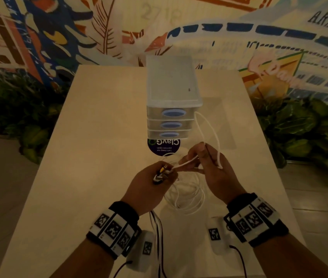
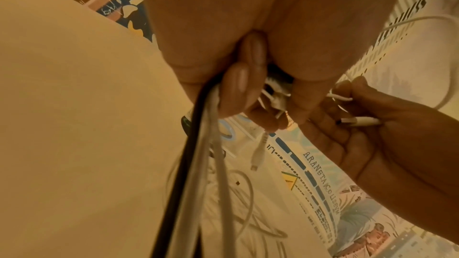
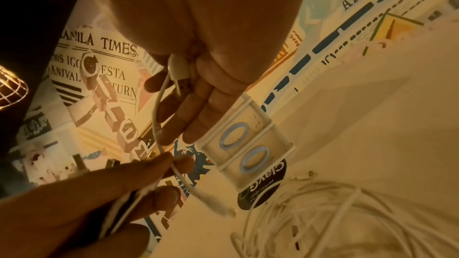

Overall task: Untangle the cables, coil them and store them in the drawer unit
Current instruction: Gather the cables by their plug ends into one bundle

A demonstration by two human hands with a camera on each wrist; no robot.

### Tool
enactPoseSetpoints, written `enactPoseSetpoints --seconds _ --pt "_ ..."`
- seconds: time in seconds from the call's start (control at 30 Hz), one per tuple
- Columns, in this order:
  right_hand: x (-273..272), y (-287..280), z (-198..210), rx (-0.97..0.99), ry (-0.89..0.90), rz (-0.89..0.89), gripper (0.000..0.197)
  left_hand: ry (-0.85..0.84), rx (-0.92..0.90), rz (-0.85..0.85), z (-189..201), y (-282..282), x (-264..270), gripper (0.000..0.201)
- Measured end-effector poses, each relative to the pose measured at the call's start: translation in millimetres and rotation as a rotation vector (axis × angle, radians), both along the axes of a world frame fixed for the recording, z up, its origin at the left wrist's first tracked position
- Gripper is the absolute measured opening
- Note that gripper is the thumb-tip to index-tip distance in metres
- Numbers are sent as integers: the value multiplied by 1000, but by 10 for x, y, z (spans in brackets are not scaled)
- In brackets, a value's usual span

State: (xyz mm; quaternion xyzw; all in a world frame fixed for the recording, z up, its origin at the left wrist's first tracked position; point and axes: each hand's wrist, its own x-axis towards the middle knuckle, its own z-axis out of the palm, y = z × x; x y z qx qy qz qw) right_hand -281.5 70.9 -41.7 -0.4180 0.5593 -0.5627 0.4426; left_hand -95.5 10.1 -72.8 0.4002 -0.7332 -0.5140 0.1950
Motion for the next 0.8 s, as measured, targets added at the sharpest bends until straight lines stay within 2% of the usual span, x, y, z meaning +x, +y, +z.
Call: enactPoseSetpoints --seconds 0.07,0.1,0.17,0.23,0.3,0.4,0.47,0.6,0.7,0.77,0.8 --pt "-52 5 -12 18 72 0 44 0 6 -7 12 -24 28 18" --pt "-101 12 -30 44 164 -11 44 -2 5 -6 30 -36 43 23" --pt "-229 46 -83 163 403 -51 34 1 9 9 75 -63 97 25" --pt "-422 116 -186 360 567 -123 20 22 59 51 134 -85 148 26" --pt "-600 259 -264 539 568 -145 32 60 155 105 161 -114 202 29" --pt "-814 499 -241 585 494 -112 54 130 315 204 151 -141 261 33" --pt "-977 623 -159 583 490 -137 49 109 345 295 136 -146 297 34" --pt "-1208 769 34 447 365 -303 20 26 330 404 154 -164 384 35" --pt "-1144 744 139 373 401 -229 31 -44 199 305 214 -112 374 35" --pt "-984 641 229 399 543 -94 14 -77 117 164 270 -36 310 36" --pt "-890 578 267 436 619 -10 15 -83 87 97 287 2 273 37"
